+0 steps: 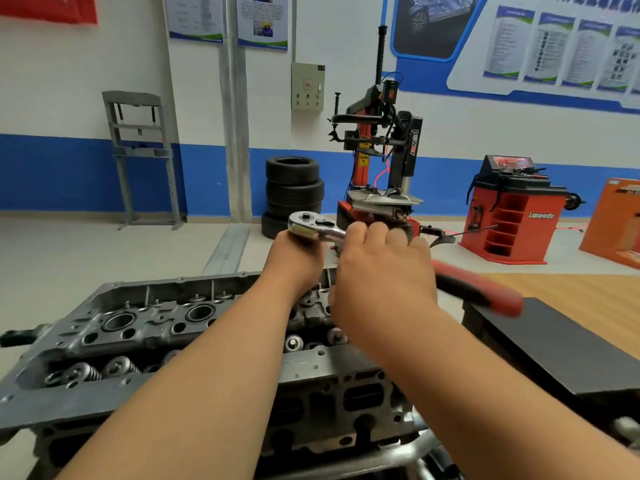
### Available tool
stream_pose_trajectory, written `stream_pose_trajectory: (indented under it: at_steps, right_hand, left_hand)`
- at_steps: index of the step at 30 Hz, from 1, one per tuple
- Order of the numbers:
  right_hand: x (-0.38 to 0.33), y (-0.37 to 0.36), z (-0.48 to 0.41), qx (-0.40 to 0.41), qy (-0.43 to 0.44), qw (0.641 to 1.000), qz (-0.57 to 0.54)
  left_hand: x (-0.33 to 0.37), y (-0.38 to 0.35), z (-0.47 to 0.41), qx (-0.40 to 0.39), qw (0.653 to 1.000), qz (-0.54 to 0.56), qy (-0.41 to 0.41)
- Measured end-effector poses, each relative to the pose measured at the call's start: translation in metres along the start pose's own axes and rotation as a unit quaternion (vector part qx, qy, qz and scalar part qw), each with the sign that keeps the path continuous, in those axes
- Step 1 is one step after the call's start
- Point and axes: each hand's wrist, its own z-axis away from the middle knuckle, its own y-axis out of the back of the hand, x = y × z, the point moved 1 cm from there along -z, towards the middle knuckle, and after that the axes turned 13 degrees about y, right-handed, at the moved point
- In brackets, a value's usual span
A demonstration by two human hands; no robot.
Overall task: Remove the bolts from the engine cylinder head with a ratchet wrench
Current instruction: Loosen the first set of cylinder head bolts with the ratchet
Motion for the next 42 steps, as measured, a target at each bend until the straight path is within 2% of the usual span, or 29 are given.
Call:
stream_pose_trajectory:
  at_steps: [3, 5, 6, 8, 12, 18, 22, 25, 27, 30, 34, 38, 42]
  right_hand:
    - [-0.003, 0.008, 0.011, -0.011, 0.047, 0.998, -0.042]
    - [0.014, 0.009, -0.004, -0.056, 0.026, 0.994, -0.090]
    - [0.025, 0.008, -0.015, -0.079, 0.010, 0.990, -0.113]
    - [0.041, 0.001, -0.044, -0.111, -0.020, 0.979, -0.168]
    - [0.040, -0.021, -0.097, -0.116, -0.045, 0.965, -0.233]
    - [0.042, -0.032, -0.087, -0.061, -0.030, 0.979, -0.191]
    - [0.037, -0.018, -0.038, -0.042, -0.016, 0.997, -0.068]
    - [0.016, -0.006, 0.010, 0.026, 0.026, 0.999, 0.011]
    - [0.001, 0.002, 0.030, 0.053, 0.053, 0.997, 0.034]
    - [-0.003, 0.004, 0.030, 0.051, 0.057, 0.997, 0.019]
    - [0.029, -0.007, 0.001, 0.012, 0.048, 0.998, -0.032]
    - [0.056, -0.018, -0.052, -0.069, 0.028, 0.979, -0.191]
    - [0.049, -0.018, -0.086, -0.121, 0.014, 0.972, -0.199]
  left_hand:
    - [0.002, 0.004, 0.003, 0.005, 1.000, -0.029, -0.007]
    - [0.002, 0.003, 0.001, -0.012, 1.000, 0.010, 0.008]
    - [0.001, 0.003, -0.001, -0.021, 1.000, -0.016, 0.004]
    - [0.000, 0.005, 0.000, -0.023, 0.998, 0.034, 0.038]
    - [-0.001, 0.008, 0.003, -0.023, 0.997, 0.070, 0.009]
    - [-0.001, 0.010, 0.013, -0.040, 0.998, 0.028, -0.026]
    - [-0.001, 0.004, 0.012, -0.038, 0.999, 0.021, -0.027]
    - [-0.003, 0.003, 0.009, -0.035, 0.998, 0.034, -0.029]
    - [-0.003, 0.003, 0.006, -0.039, 0.998, 0.010, -0.041]
    - [-0.003, 0.003, 0.003, -0.046, 0.997, -0.020, -0.052]
    - [-0.004, 0.004, 0.006, -0.041, 0.998, 0.046, -0.027]
    - [-0.001, 0.007, 0.008, -0.030, 0.998, 0.059, -0.013]
    - [-0.001, 0.007, 0.007, -0.029, 0.998, 0.060, 0.005]
